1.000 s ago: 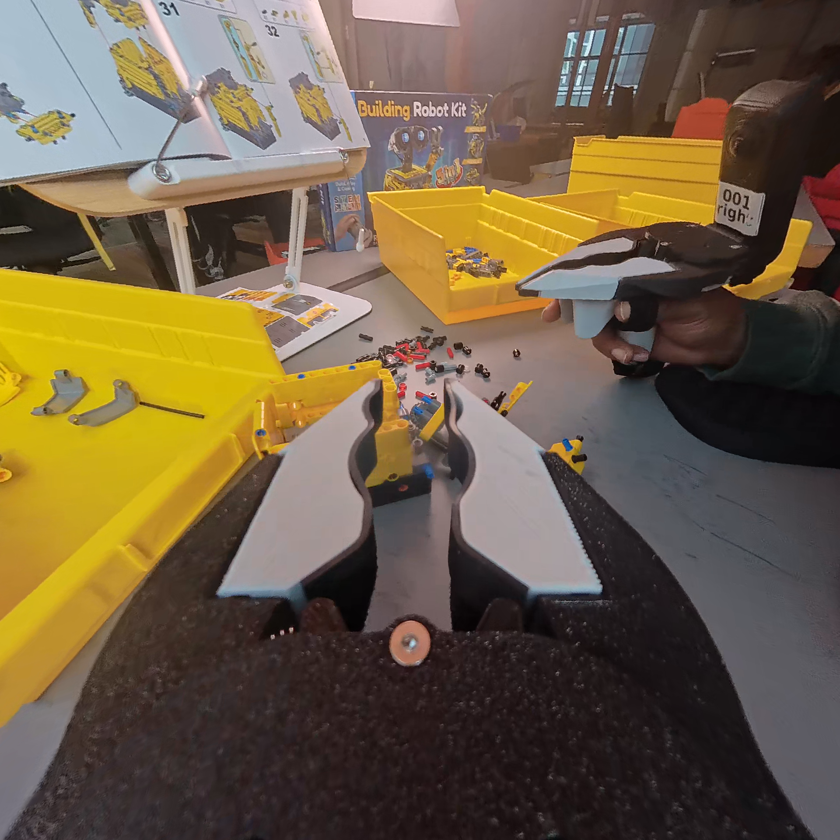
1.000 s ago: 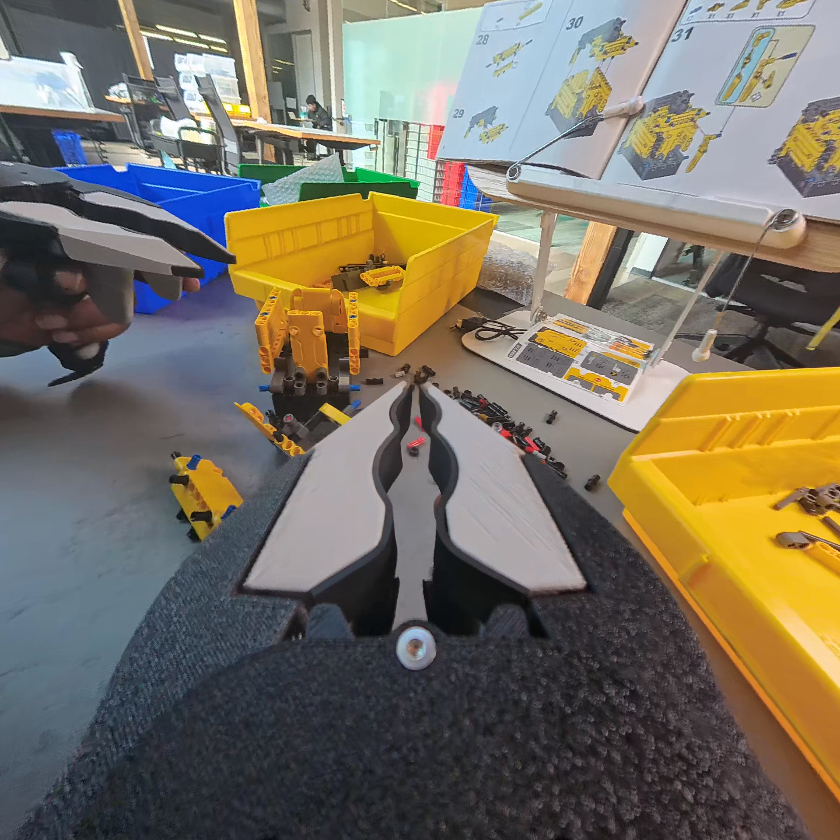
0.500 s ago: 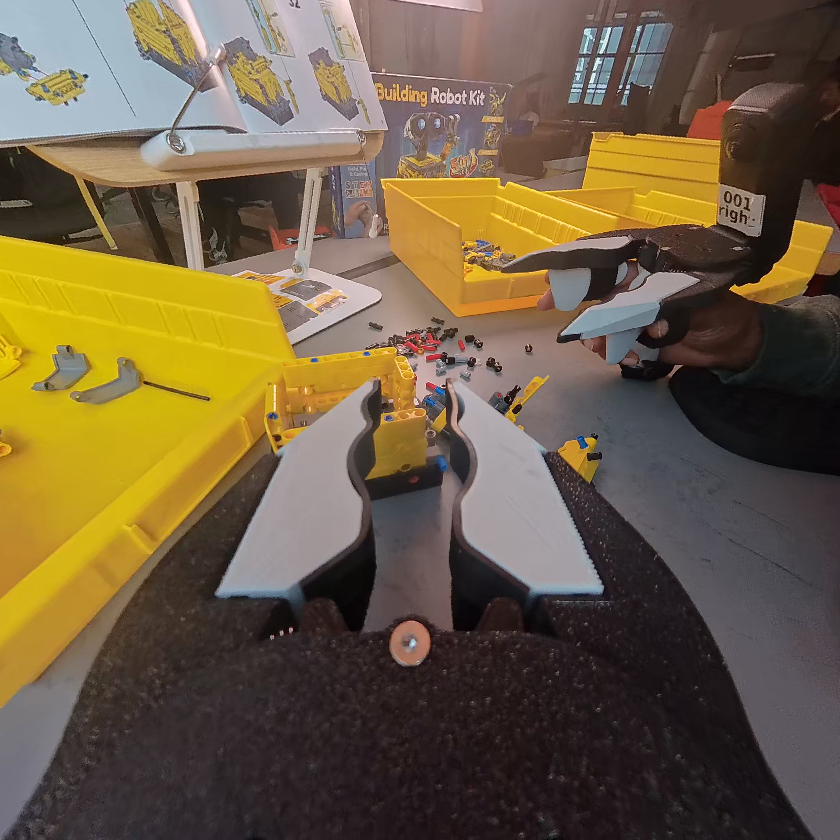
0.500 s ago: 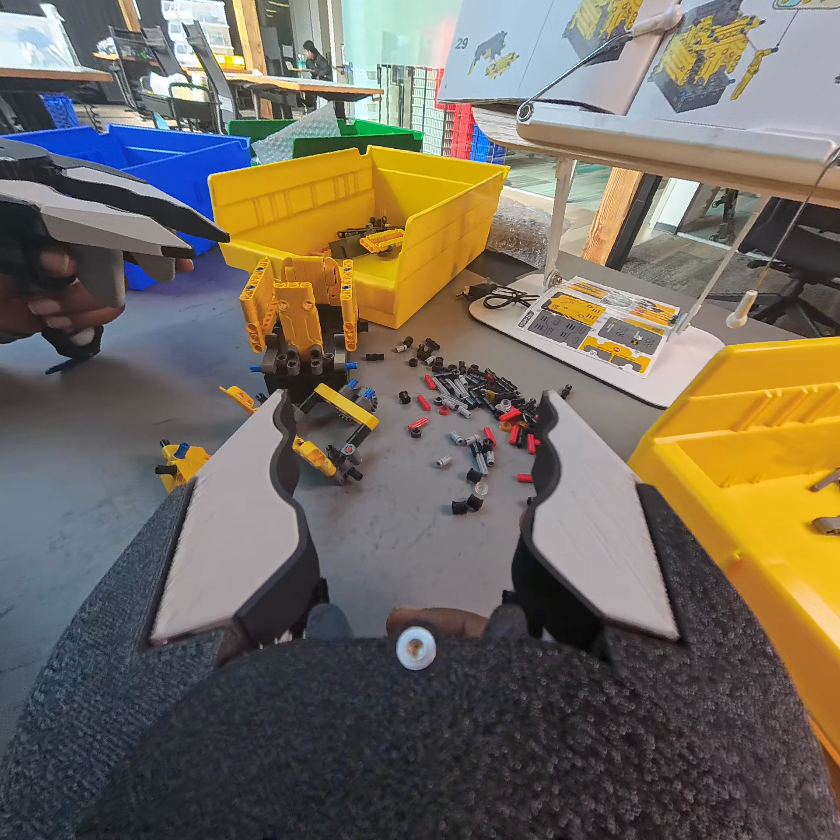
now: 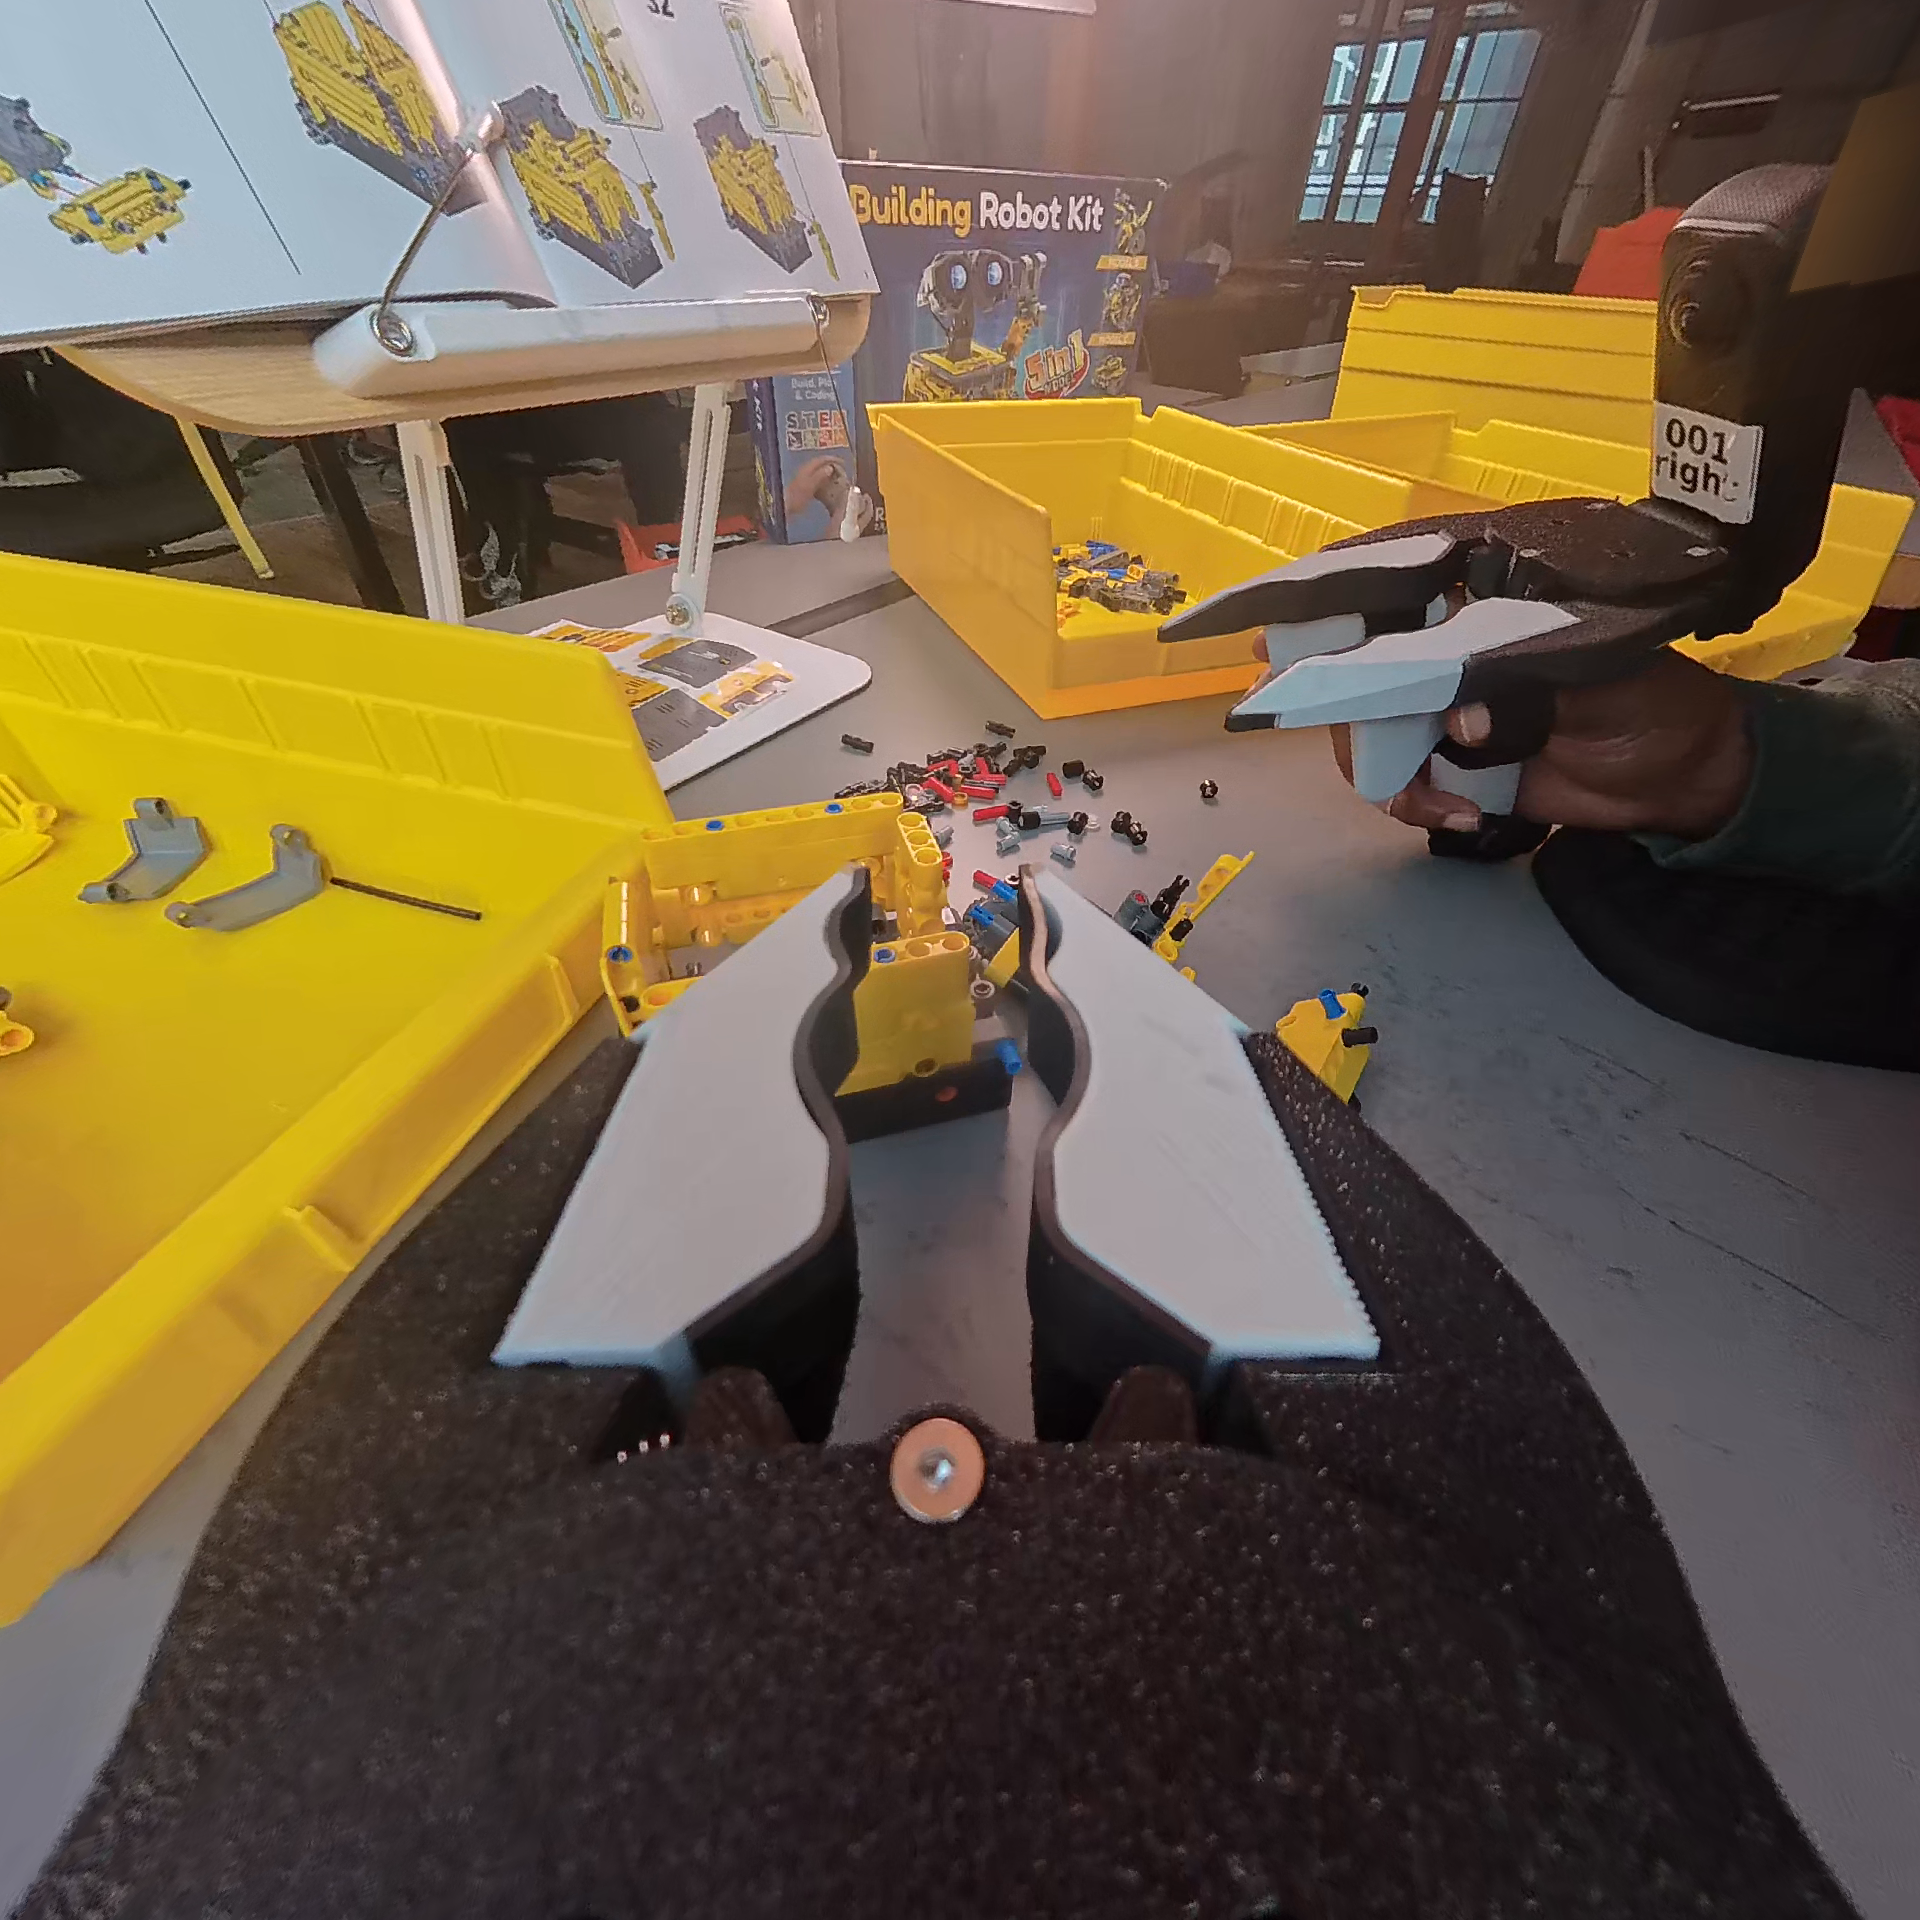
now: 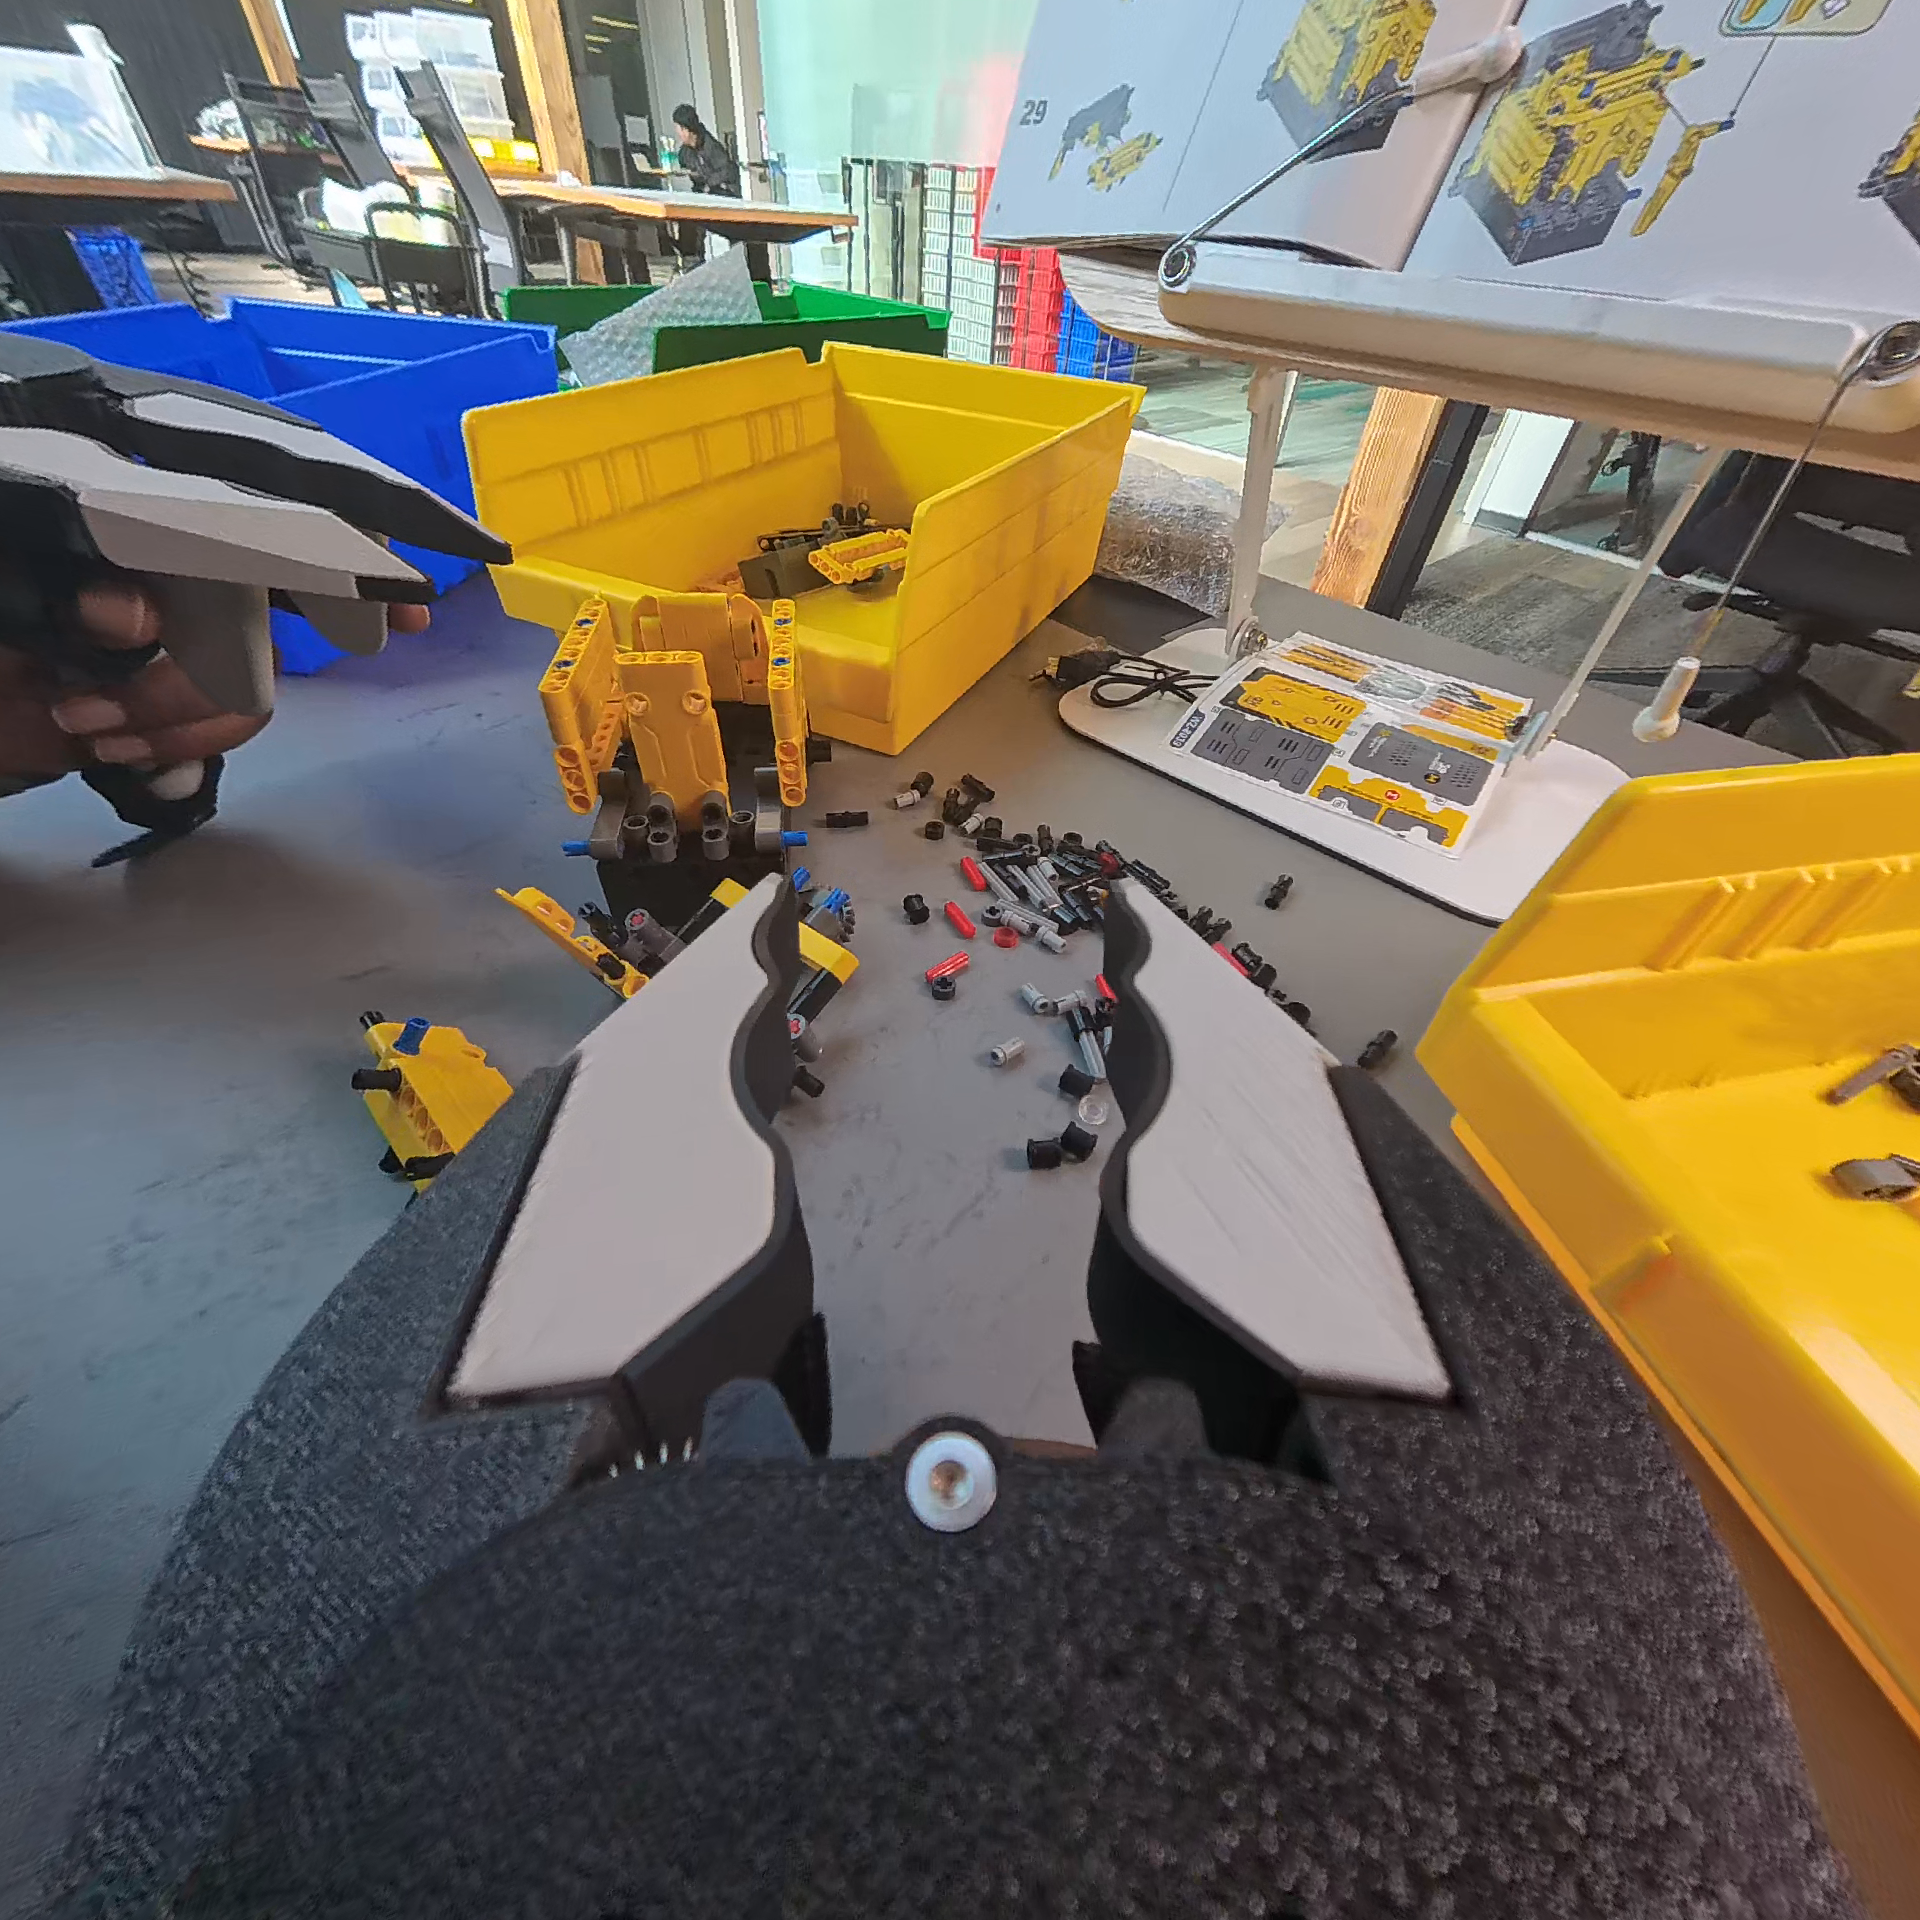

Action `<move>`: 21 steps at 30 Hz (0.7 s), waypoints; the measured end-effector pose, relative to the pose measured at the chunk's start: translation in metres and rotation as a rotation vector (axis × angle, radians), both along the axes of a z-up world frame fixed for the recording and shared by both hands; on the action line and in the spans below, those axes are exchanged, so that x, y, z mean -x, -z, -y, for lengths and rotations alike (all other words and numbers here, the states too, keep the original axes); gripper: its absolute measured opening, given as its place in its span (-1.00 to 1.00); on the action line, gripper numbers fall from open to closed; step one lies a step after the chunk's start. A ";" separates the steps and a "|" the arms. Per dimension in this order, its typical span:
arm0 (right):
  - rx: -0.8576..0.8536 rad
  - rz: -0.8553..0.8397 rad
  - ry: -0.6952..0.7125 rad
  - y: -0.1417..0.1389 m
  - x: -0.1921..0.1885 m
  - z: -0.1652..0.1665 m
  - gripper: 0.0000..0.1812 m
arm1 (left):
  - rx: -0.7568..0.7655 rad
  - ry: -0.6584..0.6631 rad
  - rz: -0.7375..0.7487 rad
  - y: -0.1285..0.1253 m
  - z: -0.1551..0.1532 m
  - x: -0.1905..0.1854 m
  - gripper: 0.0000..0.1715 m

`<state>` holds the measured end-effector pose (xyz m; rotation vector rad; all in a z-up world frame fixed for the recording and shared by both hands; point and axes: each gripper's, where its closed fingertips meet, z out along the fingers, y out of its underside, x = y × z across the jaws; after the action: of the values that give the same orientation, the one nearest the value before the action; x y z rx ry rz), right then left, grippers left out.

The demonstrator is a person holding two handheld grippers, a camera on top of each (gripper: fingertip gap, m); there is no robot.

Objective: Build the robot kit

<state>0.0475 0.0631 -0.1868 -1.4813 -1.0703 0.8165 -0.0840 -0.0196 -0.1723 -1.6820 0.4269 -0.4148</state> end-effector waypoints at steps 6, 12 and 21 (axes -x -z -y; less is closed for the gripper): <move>-0.004 -0.002 0.016 0.000 -0.001 -0.003 -0.34 | 0.006 -0.001 -0.001 0.001 -0.001 0.000 -0.69; -0.008 0.001 0.011 0.000 0.000 -0.002 -0.31 | 0.004 -0.010 -0.016 0.002 -0.001 0.001 -0.69; -0.048 0.262 -0.145 0.031 0.005 0.017 -0.41 | 0.081 0.096 -0.135 0.025 0.003 -0.021 -0.70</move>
<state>0.0426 0.0459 -0.2173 -1.5119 -1.3965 0.7033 -0.0633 -0.0230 -0.1973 -1.7796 0.5986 -0.3944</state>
